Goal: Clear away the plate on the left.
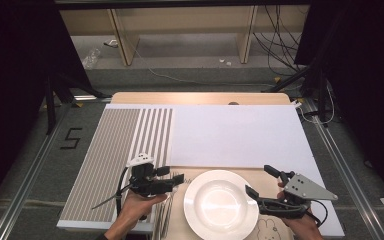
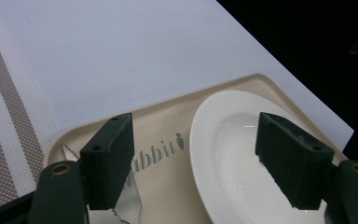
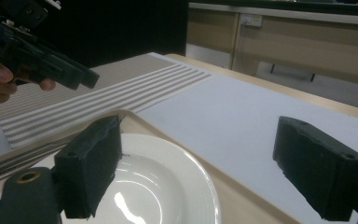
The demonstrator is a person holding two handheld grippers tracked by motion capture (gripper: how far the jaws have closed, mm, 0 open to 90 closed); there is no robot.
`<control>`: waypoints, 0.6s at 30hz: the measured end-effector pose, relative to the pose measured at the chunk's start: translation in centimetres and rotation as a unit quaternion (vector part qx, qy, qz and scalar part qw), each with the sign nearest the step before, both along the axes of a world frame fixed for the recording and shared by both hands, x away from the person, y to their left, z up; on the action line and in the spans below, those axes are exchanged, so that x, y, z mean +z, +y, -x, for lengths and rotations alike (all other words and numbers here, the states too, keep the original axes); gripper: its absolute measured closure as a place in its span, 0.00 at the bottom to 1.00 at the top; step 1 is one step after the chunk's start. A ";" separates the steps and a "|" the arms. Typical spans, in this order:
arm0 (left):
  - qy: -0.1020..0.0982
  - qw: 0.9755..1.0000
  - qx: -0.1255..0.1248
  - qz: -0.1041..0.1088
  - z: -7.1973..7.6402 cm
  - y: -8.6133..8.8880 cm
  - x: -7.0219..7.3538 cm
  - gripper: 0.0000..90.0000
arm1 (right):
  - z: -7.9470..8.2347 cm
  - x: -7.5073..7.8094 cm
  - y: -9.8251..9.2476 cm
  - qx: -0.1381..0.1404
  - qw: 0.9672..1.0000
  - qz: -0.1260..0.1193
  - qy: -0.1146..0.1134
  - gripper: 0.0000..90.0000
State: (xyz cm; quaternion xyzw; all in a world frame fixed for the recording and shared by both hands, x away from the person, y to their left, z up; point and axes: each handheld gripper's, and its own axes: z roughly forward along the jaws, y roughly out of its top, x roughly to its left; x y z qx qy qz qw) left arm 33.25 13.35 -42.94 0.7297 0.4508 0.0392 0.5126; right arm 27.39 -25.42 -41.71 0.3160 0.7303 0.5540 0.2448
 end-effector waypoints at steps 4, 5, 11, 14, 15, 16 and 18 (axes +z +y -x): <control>-0.016 1.000 0.000 0.006 0.2 0.6 0.4 0.30 | 0.0 0.0 -0.1 -0.001 1.000 -0.005 0.003 0.18; -0.020 1.000 0.002 0.009 0.2 0.7 0.4 0.30 | 0.0 0.0 -0.1 -0.002 1.000 -0.004 0.002 0.18; -0.047 0.999 0.002 0.015 0.4 1.5 0.7 0.29 | 0.0 0.0 -0.1 -0.001 1.000 -0.003 0.005 0.18; -0.054 0.998 0.000 0.018 0.5 1.7 0.5 0.28 | -0.1 -0.1 -0.1 -0.002 1.000 -0.003 0.004 0.18; -0.057 0.998 -0.001 0.016 0.5 1.7 0.5 0.28 | -0.1 -0.1 0.0 -0.002 1.000 -0.002 0.004 0.18; -0.062 0.998 -0.003 0.015 0.5 1.7 0.5 0.28 | -0.1 0.0 0.0 -0.002 1.000 -0.002 0.004 0.18; -0.071 0.997 -0.001 0.008 0.6 1.7 0.5 0.27 | 0.0 0.0 0.0 -0.002 1.000 -0.004 0.005 0.18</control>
